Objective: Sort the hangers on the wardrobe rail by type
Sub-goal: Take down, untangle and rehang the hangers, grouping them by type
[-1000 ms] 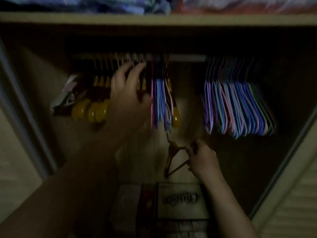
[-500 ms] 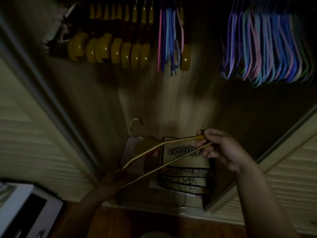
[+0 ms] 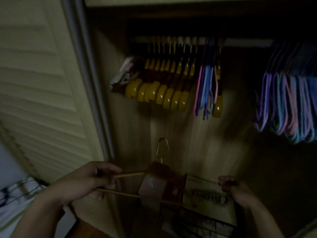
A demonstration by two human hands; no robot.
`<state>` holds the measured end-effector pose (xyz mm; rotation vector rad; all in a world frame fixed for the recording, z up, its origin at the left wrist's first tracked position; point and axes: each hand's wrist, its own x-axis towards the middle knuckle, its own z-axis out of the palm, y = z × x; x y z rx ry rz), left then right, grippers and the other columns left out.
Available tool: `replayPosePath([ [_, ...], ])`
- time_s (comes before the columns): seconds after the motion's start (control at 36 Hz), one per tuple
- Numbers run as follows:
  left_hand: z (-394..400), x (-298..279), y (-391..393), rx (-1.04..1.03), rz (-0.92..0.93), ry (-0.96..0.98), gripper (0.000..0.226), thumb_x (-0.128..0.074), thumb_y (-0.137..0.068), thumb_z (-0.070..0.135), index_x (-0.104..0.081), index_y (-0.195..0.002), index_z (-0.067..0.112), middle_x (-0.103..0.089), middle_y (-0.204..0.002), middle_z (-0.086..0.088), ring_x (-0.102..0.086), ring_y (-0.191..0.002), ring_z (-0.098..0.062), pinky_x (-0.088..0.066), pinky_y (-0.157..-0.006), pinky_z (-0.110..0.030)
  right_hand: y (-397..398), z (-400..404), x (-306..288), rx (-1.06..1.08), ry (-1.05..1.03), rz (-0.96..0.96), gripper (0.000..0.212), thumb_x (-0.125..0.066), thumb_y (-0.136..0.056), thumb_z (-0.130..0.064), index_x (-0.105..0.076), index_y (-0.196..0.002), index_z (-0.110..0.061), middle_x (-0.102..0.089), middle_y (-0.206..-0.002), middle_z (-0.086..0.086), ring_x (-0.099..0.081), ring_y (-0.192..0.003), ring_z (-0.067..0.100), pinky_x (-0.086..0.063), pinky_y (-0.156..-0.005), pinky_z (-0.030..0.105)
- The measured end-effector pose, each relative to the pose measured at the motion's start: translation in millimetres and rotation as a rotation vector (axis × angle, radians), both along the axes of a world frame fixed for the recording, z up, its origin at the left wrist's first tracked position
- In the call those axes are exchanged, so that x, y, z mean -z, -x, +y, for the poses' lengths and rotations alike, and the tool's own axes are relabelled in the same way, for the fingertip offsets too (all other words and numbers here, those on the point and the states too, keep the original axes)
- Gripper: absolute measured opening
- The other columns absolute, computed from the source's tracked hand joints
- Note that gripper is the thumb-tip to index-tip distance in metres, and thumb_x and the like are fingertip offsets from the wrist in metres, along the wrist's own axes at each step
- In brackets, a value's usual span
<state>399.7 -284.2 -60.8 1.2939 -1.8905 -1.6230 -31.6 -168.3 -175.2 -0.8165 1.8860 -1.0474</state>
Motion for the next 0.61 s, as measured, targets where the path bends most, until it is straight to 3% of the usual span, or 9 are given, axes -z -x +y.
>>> replayPosePath([
  [0.06,-0.7,-18.2,2.0,0.028,-0.066,0.047,0.047,-0.065,-0.069,0.015,-0.066,-0.116,0.007,-0.072,-0.085,-0.021,-0.061,-0.054,-0.017,-0.05,-0.049,-0.027,-1.1,-9.4,-25.9,-0.072,0.063,0.011,0.009,-0.07,-0.087,-0.004,-0.07,-0.096,-0.005,-0.069,-0.112,0.022,-0.059,-0.085,0.021,-0.044,-0.066,0.024],
  [0.11,-1.2,-37.8,2.4,0.035,-0.113,0.078,0.05,-0.063,-0.067,0.014,-0.064,-0.117,0.011,-0.073,-0.088,-0.02,-0.059,-0.051,-0.012,-0.047,-0.047,-0.024,-8.2,-19.4,-66.5,-0.186,0.118,0.002,0.048,-0.09,-0.061,-0.046,-0.074,-0.084,-0.008,-0.072,-0.098,0.019,-0.06,-0.082,0.02,-0.041,-0.072,0.029],
  [0.14,-0.9,-46.3,4.5,0.041,-0.142,0.099,0.051,-0.063,-0.067,0.014,-0.064,-0.117,0.012,-0.073,-0.086,-0.016,-0.058,-0.05,-0.01,-0.046,-0.048,-0.023,-13.7,-21.1,-87.6,-0.252,0.168,-0.005,0.062,-0.089,-0.05,-0.059,-0.076,-0.084,-0.009,-0.072,-0.094,0.018,-0.061,-0.082,0.02,-0.042,-0.075,0.031],
  [0.22,-0.2,-68.4,12.8,0.03,-0.191,0.153,0.048,-0.062,-0.066,0.008,-0.063,-0.115,0.01,-0.07,-0.074,-0.001,-0.056,-0.047,-0.006,-0.046,-0.046,-0.023,-34.2,-20.8,-152.5,-0.376,0.333,0.048,0.077,-0.084,-0.04,-0.074,-0.079,-0.091,-0.018,-0.072,-0.093,0.02,-0.066,-0.083,0.02,-0.049,-0.078,0.032],
  [0.28,-1.2,-83.2,17.2,0.005,-0.229,0.172,0.038,-0.062,-0.075,0.001,-0.063,-0.112,0.009,-0.071,-0.075,-0.003,-0.054,-0.045,-0.009,-0.045,-0.044,-0.023,-44.8,-21.0,-187.6,-0.373,0.464,0.095,0.071,-0.083,-0.048,-0.072,-0.078,-0.092,-0.016,-0.072,-0.089,0.02,-0.069,-0.082,0.022,-0.054,-0.077,0.03],
  [0.36,-5.1,-108.6,19.4,-0.043,-0.25,0.234,0.04,-0.061,-0.071,0.011,-0.062,-0.111,0.012,-0.076,-0.085,-0.013,-0.057,-0.053,-0.019,-0.047,-0.047,-0.025,-60.0,-22.8,-236.7,-0.394,0.569,0.22,0.018,-0.063,-0.093,-0.022,-0.074,-0.097,-0.008,-0.071,-0.086,0.017,-0.067,-0.08,0.02,-0.054,-0.071,0.021],
  [0.39,-7.3,-116.7,20.7,-0.058,-0.249,0.253,0.036,-0.061,-0.074,0.01,-0.063,-0.11,0.011,-0.076,-0.086,-0.014,-0.058,-0.054,-0.021,-0.047,-0.047,-0.026,-62.7,-24.5,-249.6,-0.381,0.602,0.283,0.018,-0.054,-0.097,-0.01,-0.071,-0.099,-0.005,-0.07,-0.085,0.017,-0.066,-0.075,0.016,-0.052,-0.067,0.018],
  [0.47,-12.2,-139.7,26.3,-0.066,-0.251,0.297,0.023,-0.057,-0.088,0.002,-0.064,-0.108,0.011,-0.076,-0.086,-0.015,-0.057,-0.054,-0.022,-0.049,-0.051,-0.027,-73.4,-31.7,-279.5,-0.367,0.651,0.451,0.02,-0.048,-0.1,-0.007,-0.068,-0.101,-0.01,-0.069,-0.082,0.008,-0.064,-0.068,0.006,-0.05,-0.062,0.011],
  [0.61,-13.6,-155.1,28.9,-0.091,-0.235,0.337,0.018,-0.057,-0.091,0.003,-0.064,-0.106,0.01,-0.074,-0.079,-0.011,-0.06,-0.051,-0.024,-0.051,-0.052,-0.03,-78.0,-47.1,-293.9,-0.382,0.645,0.649,0.017,-0.052,-0.1,-0.016,-0.068,-0.101,-0.022,-0.069,-0.085,0.0,-0.065,-0.078,0.001,-0.051,-0.068,0.013],
])
